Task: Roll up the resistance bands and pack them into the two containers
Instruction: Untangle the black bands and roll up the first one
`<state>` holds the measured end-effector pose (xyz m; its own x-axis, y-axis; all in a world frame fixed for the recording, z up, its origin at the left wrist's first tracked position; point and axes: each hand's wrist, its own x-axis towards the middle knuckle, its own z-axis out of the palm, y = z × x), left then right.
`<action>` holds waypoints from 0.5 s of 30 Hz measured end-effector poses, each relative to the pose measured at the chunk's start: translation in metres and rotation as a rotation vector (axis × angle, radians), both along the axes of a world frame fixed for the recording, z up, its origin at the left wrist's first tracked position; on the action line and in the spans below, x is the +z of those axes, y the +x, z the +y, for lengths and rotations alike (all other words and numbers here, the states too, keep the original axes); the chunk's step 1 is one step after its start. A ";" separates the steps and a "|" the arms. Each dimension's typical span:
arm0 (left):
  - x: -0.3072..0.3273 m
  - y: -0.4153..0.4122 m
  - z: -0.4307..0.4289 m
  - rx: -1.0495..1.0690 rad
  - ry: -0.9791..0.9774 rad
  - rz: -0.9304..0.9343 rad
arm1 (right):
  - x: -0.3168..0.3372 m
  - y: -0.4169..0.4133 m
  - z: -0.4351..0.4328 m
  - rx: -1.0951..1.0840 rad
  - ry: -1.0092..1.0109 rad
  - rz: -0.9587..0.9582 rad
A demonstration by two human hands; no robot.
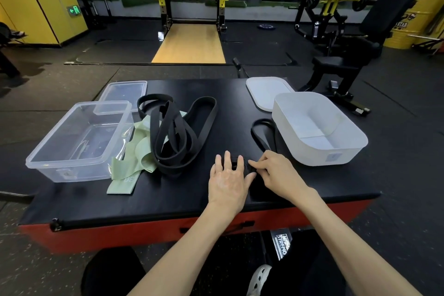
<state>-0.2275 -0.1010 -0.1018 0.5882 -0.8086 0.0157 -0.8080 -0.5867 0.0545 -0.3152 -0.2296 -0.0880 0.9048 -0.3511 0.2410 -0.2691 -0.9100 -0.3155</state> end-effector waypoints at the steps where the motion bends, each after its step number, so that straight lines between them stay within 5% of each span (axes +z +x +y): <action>1: 0.000 0.000 0.000 -0.004 0.010 0.006 | 0.000 0.000 0.000 0.000 -0.001 -0.007; 11: 0.021 0.068 0.006 -0.513 0.218 -0.021 | -0.004 0.000 -0.001 0.023 -0.008 -0.061; 15: 0.014 0.065 0.010 -0.503 0.097 0.052 | -0.006 -0.007 -0.004 0.012 0.036 -0.061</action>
<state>-0.1625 -0.0913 -0.0879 0.1244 -0.9879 -0.0926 -0.9892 -0.1308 0.0662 -0.3217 -0.2331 -0.0941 0.8930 -0.3495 0.2835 -0.2373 -0.9010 -0.3633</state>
